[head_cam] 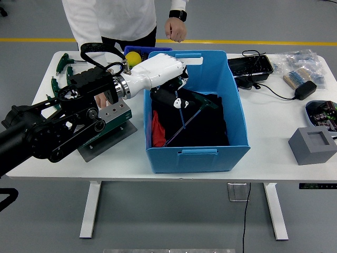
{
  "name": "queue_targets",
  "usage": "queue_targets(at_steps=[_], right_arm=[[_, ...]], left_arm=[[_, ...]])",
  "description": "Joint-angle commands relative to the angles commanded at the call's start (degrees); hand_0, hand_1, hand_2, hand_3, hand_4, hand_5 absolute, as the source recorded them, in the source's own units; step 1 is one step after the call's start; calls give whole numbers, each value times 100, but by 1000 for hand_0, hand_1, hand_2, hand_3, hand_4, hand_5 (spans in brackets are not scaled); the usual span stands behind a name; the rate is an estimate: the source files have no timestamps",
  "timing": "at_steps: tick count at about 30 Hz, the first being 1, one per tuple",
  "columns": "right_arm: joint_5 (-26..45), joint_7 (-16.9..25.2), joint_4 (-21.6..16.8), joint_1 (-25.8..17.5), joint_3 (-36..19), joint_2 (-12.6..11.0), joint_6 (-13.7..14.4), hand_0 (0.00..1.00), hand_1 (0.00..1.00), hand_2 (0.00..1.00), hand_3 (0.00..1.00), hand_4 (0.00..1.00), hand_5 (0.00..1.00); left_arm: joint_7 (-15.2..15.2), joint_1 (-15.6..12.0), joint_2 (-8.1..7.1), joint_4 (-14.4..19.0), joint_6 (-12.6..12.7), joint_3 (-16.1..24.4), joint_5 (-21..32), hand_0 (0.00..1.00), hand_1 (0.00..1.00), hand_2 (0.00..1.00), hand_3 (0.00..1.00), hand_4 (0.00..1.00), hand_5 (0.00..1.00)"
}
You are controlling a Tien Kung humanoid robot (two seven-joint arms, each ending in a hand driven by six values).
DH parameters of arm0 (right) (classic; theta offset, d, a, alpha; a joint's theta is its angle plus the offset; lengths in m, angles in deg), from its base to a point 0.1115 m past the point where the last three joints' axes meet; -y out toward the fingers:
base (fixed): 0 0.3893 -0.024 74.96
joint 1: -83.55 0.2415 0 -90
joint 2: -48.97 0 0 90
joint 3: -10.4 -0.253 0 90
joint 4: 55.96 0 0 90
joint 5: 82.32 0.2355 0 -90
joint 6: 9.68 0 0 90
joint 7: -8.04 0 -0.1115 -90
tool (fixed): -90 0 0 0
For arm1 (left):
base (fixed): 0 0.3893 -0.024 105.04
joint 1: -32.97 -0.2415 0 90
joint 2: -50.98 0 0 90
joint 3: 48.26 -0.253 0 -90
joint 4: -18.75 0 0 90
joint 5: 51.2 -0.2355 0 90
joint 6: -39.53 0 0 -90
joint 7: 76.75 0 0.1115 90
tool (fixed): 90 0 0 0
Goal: Lift tool from toolbox,place it in box,lift tool from toolbox,place it in box
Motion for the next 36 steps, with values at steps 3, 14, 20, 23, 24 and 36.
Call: queue_targets(at_steps=[3,14,20,23,24,36], right_arm=[[-564,-175,5,91,-427,29,6,646,625,695,557,784,685],[-684,-180,17,137,-453,5,-16,647,625,695,558,784,684],[-616,-156,22,119,-403,-6,-21,647,625,694,558,783,683],[-581,-147,23,104,-379,-8,-25,649,625,695,559,784,683],[-576,-146,23,101,-374,-8,-26,649,625,695,559,784,683],[-425,-105,23,66,-283,-9,-33,649,625,694,558,784,681]], left_arm=[[301,-15,115,-184,-340,-176,-56,138,35,114,163,782,546],[660,53,352,-582,-533,-341,-153,456,472,564,557,834,546],[639,65,367,-588,-281,-342,-213,546,585,664,587,847,539],[745,56,351,-584,-415,-332,-260,635,694,797,614,886,560],[772,53,347,-586,-457,-335,-266,635,694,797,614,886,560],[926,-35,280,-538,-908,-436,-105,918,976,998,963,986,655]])
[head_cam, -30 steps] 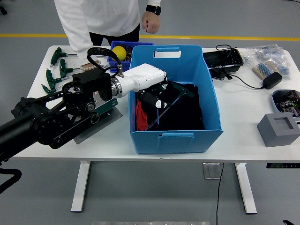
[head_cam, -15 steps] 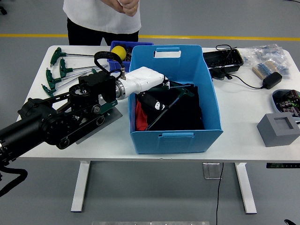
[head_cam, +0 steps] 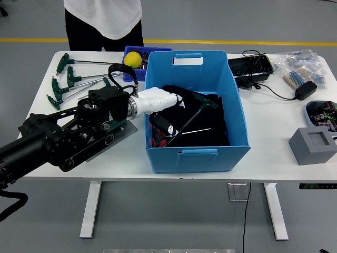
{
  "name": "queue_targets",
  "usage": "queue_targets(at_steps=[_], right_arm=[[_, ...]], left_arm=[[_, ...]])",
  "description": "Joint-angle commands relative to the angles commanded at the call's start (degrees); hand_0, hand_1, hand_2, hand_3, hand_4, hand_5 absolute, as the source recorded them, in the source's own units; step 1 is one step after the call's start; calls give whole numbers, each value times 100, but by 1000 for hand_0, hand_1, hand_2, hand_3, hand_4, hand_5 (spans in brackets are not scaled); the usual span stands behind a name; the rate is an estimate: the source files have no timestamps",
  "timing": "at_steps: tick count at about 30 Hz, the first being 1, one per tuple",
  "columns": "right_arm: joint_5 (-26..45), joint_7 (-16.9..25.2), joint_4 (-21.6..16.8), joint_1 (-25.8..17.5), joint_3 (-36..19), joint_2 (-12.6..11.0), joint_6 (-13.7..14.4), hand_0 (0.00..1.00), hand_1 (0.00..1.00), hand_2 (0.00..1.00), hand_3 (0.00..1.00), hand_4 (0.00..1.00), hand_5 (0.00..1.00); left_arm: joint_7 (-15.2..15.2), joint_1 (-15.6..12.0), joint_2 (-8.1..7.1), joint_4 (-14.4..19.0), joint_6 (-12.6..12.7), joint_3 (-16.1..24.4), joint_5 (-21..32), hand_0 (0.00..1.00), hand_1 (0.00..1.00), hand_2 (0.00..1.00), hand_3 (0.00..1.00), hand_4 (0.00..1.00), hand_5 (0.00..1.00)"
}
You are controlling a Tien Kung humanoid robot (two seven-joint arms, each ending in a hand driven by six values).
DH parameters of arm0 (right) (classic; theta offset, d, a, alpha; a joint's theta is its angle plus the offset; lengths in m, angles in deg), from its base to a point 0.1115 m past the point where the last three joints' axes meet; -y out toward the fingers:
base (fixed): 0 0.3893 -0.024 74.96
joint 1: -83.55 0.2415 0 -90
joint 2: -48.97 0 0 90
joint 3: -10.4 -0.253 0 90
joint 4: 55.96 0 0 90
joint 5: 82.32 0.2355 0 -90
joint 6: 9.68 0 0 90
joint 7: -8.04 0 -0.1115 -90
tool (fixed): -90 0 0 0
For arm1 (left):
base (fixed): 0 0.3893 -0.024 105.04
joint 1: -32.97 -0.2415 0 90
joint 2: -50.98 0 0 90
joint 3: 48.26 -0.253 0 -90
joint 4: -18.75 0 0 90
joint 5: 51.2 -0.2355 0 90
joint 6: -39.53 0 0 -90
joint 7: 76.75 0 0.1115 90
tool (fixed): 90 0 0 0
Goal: Lift tool from toolbox,place it in box,lift tool from toolbox,place it in box
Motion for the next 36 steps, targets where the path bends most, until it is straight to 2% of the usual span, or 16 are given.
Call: queue_targets(at_steps=[3,5,6,7,9,10,14,15,16,20,24,27,28,30,33,36], right_arm=[[90,28,2,0,44,-2,3,649,625,694,558,784,681],[141,46,4,2,66,0,7,649,625,695,558,784,681],[160,51,5,4,75,1,9,649,625,695,558,784,681],[181,58,6,5,85,2,11,649,625,695,558,784,681],[293,91,7,6,144,4,20,649,625,695,558,784,681],[349,108,7,1,177,4,23,649,625,695,559,784,681],[515,156,-3,-35,273,1,32,649,625,695,559,784,681],[454,135,-11,-34,225,3,41,649,625,695,559,783,680],[351,101,-14,-26,148,10,50,649,625,695,559,783,680],[77,25,-23,-11,-1,32,65,649,625,695,559,783,680],[332,104,-24,-41,160,44,83,649,625,695,559,783,681],[622,199,-26,-63,348,54,101,649,625,695,559,783,681],[719,227,-28,-70,403,62,112,646,625,695,558,783,682],[791,246,-37,-74,448,75,130,646,625,695,558,783,682],[763,229,-54,-47,468,81,143,646,625,696,558,782,682],[752,223,-64,-39,476,87,151,646,625,696,558,782,682]], left_arm=[[-98,-47,-20,54,245,98,22,918,976,998,963,986,655],[-222,-130,-58,141,579,274,38,915,970,998,971,996,662],[-251,-164,-76,184,665,361,35,915,970,998,971,996,662],[-245,-200,-96,235,675,441,18,915,970,998,971,996,662],[-40,-365,-197,515,417,862,-66,915,970,998,971,996,662],[49,-433,-248,652,310,1093,-75,726,789,878,801,989,674],[154,-702,-434,1056,373,1910,265,726,789,878,801,989,674],[251,-854,-450,1190,407,2235,544,654,678,745,707,969,702],[340,-959,-440,1279,389,2458,712,654,678,745,707,969,702],[685,-1422,-309,1575,357,3348,1321,654,678,745,707,969,702],[715,-1992,-201,1851,545,4282,2000,619,650,717,684,961,716],[504,-2412,-111,2097,820,4919,2412,619,650,717,684,961,716],[409,-2580,-55,2192,922,5134,2545,594,624,690,671,937,723],[220,-2844,47,2317,1036,5421,2766,594,624,690,671,937,723],[-87,-3304,306,2339,977,5882,3255,618,648,709,678,934,729],[-282,-3568,493,2198,986,6155,3693,618,648,709,678,934,729]])
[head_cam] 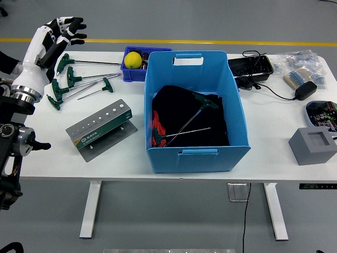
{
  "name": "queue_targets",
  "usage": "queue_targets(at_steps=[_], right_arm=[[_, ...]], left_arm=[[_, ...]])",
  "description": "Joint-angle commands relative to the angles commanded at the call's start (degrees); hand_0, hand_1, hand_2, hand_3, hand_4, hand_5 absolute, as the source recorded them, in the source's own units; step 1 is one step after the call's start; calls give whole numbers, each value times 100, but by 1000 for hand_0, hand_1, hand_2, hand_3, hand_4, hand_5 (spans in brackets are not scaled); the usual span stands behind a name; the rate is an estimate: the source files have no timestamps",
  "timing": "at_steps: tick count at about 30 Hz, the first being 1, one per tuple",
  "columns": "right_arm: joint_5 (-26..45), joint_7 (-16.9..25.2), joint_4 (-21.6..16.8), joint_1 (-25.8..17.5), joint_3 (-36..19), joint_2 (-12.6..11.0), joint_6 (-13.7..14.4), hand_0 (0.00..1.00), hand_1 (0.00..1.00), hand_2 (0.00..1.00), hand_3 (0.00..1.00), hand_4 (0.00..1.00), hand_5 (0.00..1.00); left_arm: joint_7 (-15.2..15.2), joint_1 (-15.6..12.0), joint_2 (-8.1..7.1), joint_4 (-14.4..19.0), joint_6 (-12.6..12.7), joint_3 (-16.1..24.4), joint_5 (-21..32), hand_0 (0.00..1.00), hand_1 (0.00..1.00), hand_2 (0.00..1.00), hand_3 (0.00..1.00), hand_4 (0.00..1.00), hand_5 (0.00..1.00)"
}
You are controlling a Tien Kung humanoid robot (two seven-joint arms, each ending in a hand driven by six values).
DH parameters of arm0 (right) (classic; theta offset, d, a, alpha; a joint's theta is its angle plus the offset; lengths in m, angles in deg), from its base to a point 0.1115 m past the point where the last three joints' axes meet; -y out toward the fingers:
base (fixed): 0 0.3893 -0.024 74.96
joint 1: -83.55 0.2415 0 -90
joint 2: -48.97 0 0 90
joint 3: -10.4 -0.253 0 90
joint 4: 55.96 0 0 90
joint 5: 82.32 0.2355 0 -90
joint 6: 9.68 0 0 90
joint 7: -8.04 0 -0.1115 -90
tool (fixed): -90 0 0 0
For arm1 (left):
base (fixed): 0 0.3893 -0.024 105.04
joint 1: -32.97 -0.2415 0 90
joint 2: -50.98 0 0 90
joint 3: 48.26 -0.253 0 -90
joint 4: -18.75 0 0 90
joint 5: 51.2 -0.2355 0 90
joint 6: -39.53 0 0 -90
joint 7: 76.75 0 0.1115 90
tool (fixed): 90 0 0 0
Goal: Lift tool from toolbox,place it in box,lift tool from toolbox,place it in box
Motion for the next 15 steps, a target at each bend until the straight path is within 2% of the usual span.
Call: queue_targets(at_steps=[3,4,7,9,10,14,15], right_arm=[[29,9,-12,4,47,-2,-2,646,625,696,558,782,682],[54,18,-14,3,66,-3,-2,645,624,696,558,781,680],[154,48,-22,-12,127,0,-1,645,624,696,558,781,680],[151,44,-29,-27,130,1,-2,645,624,696,558,781,680],[138,40,-32,-40,126,5,0,645,623,695,558,779,681],[78,16,-36,-71,86,24,12,645,623,695,558,779,681],[68,13,-36,-78,82,28,14,645,623,695,558,778,682]], left_arm=[[-353,-272,155,-112,54,200,312,618,648,709,678,934,729],[-526,-333,180,-140,79,215,418,716,718,773,720,952,737],[-1083,-560,244,-231,25,253,747,716,718,773,720,952,737],[-1334,-690,248,-248,-23,254,801,716,718,773,720,952,737],[-1383,-776,241,-250,-82,247,781,768,773,833,755,954,777],[-1294,-1049,233,-292,-299,187,737,768,773,833,755,954,777],[-1280,-1122,240,-301,-333,167,730,820,833,873,789,970,858]])
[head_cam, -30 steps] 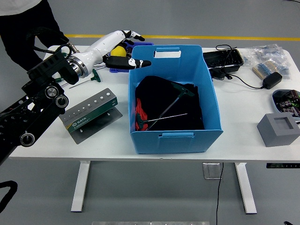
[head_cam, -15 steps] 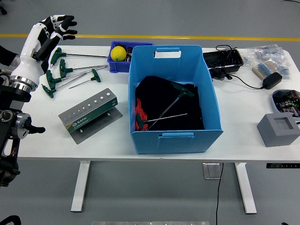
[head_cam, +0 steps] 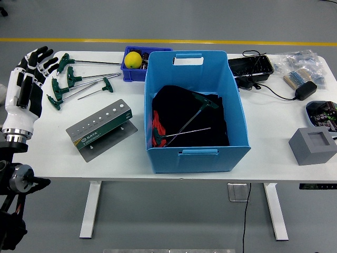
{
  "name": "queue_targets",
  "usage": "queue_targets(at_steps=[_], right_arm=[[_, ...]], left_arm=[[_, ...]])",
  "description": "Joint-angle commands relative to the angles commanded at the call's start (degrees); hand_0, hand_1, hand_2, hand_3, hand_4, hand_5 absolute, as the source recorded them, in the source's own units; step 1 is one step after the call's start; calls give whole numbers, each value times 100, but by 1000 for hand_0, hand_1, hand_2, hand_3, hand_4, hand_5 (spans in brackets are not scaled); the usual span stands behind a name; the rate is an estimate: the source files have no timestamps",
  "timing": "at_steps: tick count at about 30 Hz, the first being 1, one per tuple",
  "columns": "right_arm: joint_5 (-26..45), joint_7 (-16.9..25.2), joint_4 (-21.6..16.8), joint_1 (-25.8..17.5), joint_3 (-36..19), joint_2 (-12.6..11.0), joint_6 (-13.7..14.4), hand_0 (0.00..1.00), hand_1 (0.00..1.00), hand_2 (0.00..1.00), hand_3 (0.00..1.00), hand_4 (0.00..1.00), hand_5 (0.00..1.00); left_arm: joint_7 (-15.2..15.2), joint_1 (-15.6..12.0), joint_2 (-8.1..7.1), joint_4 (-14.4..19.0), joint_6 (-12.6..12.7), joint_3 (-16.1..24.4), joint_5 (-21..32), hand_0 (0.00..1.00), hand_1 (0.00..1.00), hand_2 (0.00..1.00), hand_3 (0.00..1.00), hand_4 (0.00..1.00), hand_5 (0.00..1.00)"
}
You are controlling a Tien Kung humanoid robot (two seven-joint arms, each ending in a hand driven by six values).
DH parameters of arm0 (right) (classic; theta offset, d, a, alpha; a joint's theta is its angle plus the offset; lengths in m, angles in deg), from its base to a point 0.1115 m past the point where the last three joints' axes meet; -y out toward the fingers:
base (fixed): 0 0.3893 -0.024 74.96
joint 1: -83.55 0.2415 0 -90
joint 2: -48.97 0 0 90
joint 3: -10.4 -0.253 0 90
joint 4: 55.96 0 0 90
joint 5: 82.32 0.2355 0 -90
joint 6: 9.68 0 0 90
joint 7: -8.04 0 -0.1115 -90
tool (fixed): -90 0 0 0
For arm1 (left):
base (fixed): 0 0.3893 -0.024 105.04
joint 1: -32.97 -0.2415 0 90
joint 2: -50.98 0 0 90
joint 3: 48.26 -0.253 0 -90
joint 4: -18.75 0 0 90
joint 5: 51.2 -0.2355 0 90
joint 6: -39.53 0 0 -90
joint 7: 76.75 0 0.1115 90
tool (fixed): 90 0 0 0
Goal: Lift tool from toolbox,place it in box,lift tool from toolbox,place it in box
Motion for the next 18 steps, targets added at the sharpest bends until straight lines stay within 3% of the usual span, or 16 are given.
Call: queue_targets(at_steps=[6,7,11,18], right_arm=[[44,11,-6,-72,-17,13,15,645,623,695,558,778,682],[29,3,-9,-82,-29,14,19,645,623,694,558,778,683],[91,24,-4,-120,-5,35,48,645,623,694,558,778,683],[982,302,56,-275,423,171,88,644,623,692,557,776,683]], left_arm=[[-288,-388,-66,-31,96,-322,361,820,833,873,789,970,858],[-328,-430,-91,-8,114,-349,412,887,918,921,831,972,857],[-400,-553,-139,89,148,-365,443,887,918,921,831,972,857],[-429,-636,-231,110,175,-403,260,886,918,925,835,968,861]])
